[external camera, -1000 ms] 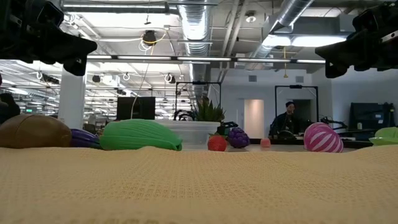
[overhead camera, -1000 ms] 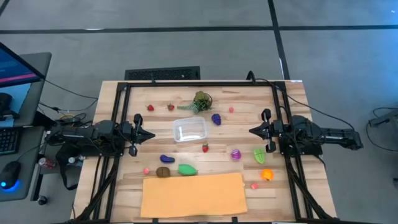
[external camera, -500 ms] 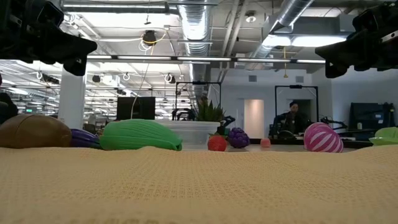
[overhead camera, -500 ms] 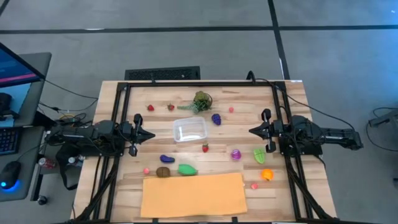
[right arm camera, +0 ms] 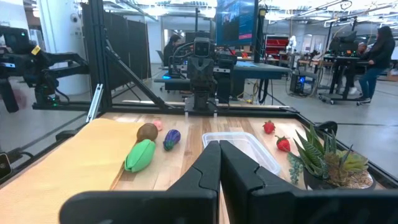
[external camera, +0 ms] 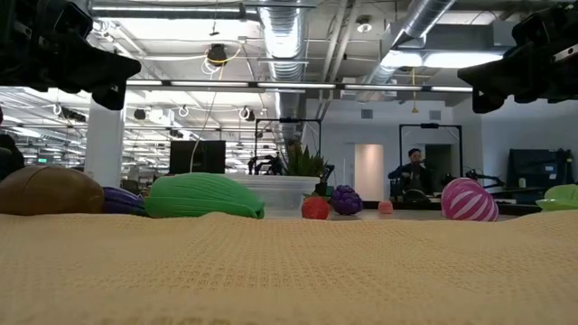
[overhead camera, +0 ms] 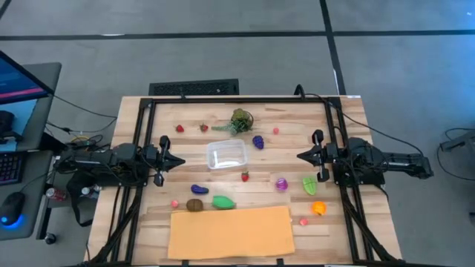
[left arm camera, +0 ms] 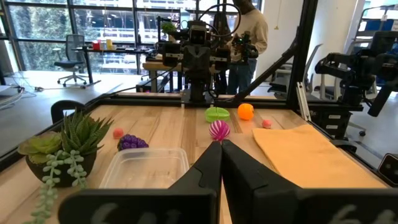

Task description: Pick and placing Produce into tupperware

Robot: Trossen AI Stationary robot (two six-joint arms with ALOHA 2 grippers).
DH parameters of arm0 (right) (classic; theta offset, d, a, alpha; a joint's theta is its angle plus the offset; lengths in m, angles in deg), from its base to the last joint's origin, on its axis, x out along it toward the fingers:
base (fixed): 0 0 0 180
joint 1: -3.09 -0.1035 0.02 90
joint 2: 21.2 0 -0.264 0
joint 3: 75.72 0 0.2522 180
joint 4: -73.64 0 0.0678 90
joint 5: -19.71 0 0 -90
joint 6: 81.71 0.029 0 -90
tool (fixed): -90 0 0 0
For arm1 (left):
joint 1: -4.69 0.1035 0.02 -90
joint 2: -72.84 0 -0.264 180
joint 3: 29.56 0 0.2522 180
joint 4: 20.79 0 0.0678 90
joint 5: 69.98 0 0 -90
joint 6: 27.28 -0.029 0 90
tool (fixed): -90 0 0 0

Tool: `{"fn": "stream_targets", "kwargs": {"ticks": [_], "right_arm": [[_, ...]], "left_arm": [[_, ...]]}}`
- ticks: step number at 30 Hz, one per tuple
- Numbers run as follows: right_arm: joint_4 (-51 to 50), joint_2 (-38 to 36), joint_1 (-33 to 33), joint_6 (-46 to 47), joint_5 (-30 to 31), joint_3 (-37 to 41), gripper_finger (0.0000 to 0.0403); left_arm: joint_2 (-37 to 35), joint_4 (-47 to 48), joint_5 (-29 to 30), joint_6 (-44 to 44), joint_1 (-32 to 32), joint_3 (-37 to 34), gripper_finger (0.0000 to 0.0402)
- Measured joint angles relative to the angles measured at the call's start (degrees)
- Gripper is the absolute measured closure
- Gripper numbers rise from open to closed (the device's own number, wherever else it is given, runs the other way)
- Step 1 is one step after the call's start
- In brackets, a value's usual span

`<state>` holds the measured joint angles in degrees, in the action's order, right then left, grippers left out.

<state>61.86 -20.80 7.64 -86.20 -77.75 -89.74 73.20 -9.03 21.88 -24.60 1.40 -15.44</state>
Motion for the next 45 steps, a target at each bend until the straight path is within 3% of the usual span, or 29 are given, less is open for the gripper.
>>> {"fn": "stream_targets", "kwargs": {"ticks": [10,17,23,33,41,45], "right_arm": [[0.0,0.0,0.0,0.0,0.0,0.0,0.0403],[0.0,0.0,0.0,0.0,0.0,0.0,0.0403],[0.0,0.0,0.0,0.0,0.0,0.0,0.0403],[0.0,0.0,0.0,0.0,0.0,0.0,0.0403],[0.0,0.0,0.0,0.0,0.0,0.0,0.0403],[0.0,0.0,0.0,0.0,0.0,0.0,0.0403]], "left_arm": [[0.0,-0.1,0.1,0.7,0.0,0.0,0.0402],[0.0,-4.5,1.2,23.8,0.0,0.0,0.0402],[0.0,-5.1,4.4,27.2,0.0,0.0,0.0402],[0.0,-3.6,4.6,44.3,0.0,0.0,0.0402],[0.0,-1.0,4.9,44.2,0.0,0.0,0.0402],[0.0,-1.6,8.4,40.3,0.0,0.0,0.0402]]}}
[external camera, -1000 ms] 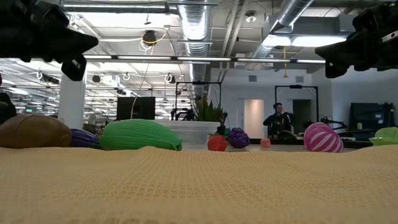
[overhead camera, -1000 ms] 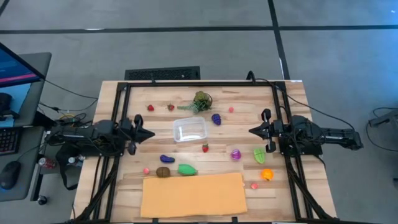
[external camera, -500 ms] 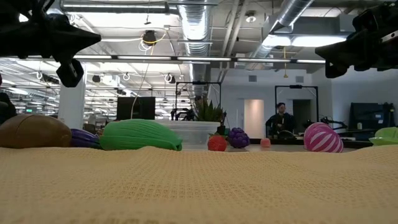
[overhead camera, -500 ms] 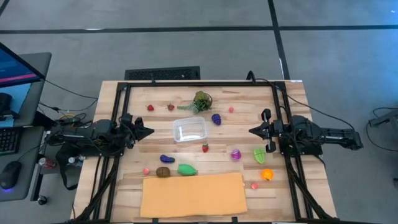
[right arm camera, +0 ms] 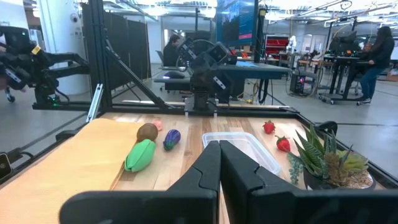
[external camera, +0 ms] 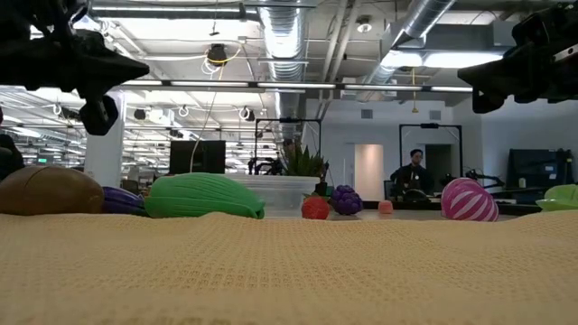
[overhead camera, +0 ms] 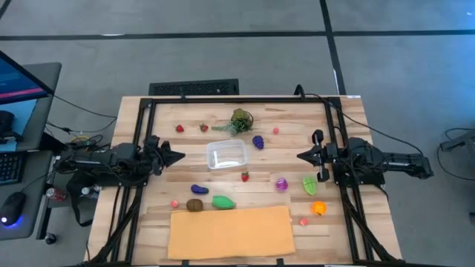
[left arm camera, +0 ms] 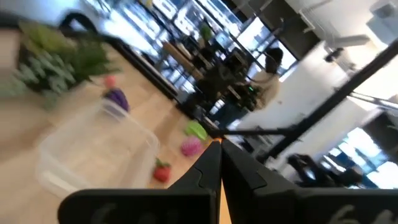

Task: Pick and placing Produce into tupperware
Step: Put the top right pink peach into the transparent bin

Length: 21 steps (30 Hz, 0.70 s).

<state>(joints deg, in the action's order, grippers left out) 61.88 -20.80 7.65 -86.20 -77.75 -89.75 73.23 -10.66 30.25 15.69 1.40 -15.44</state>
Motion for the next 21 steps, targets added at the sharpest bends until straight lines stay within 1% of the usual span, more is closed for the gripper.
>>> {"fn": "stream_targets", "kwargs": {"ticks": [3,8,12,16,21], "right_arm": [[0.0,0.0,0.0,0.0,0.0,0.0,0.0403],[0.0,0.0,0.0,0.0,0.0,0.0,0.0403],[0.0,0.0,0.0,0.0,0.0,0.0,0.0403],[0.0,0.0,0.0,0.0,0.0,0.0,0.0403],[0.0,0.0,0.0,0.0,0.0,0.0,0.0403]], "left_arm": [[0.0,-3.2,-0.7,-3.2,0.0,0.0,0.0402],[0.0,-15.6,-5.9,-13.1,0.0,0.0,0.0402],[0.0,-23.9,-6.2,-18.2,0.0,0.0,0.0402],[0.0,-27.7,-3.3,-17.7,0.0,0.0,0.0402],[0.0,-28.8,-3.5,-15.5,0.0,0.0,0.0402]]}}
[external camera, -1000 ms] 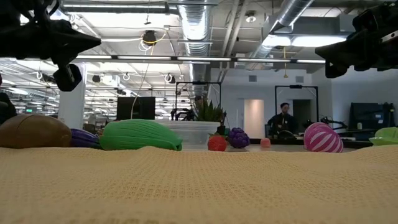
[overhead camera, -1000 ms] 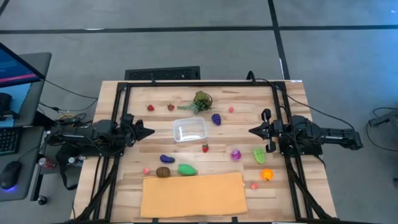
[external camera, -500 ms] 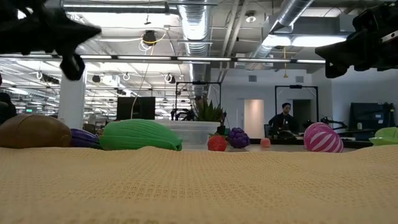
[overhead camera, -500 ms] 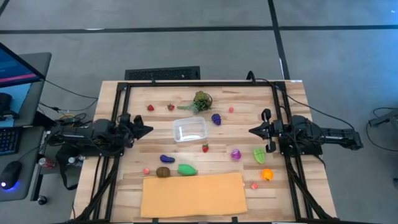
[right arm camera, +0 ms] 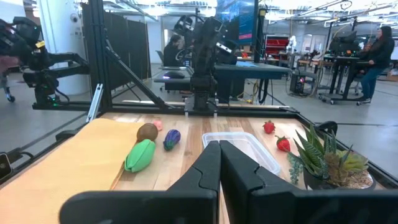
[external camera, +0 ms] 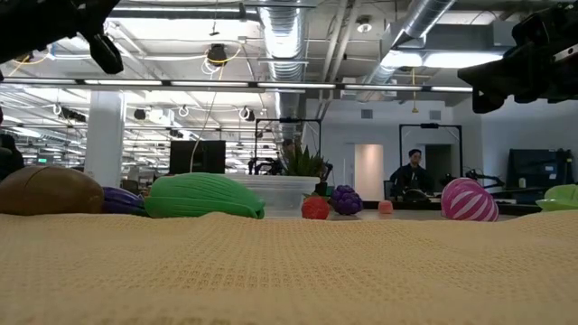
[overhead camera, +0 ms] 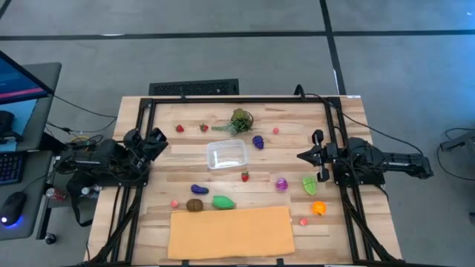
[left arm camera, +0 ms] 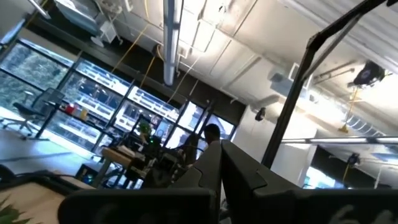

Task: Pick and placing Produce into tupperware
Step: Put the top right pink peach into the transparent bin

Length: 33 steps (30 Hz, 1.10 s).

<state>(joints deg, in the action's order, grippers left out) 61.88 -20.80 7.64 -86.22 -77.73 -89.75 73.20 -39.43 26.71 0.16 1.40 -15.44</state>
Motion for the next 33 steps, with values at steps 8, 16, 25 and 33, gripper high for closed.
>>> {"fn": "stream_targets", "kwargs": {"ticks": [8,16,25,33], "right_arm": [[0.0,0.0,0.0,0.0,0.0,0.0,0.0403],[0.0,0.0,0.0,0.0,0.0,0.0,0.0403],[0.0,0.0,0.0,0.0,0.0,0.0,0.0403],[0.0,0.0,0.0,0.0,0.0,0.0,0.0403]], "left_arm": [[0.0,-0.1,2.5,4.5,0.0,0.0,0.0402],[0.0,2.0,3.5,4.7,0.0,0.0,0.0402],[0.0,4.0,4.6,4.1,0.0,0.0,0.0402],[0.0,6.5,4.5,4.4,0.0,0.0,0.0402]]}}
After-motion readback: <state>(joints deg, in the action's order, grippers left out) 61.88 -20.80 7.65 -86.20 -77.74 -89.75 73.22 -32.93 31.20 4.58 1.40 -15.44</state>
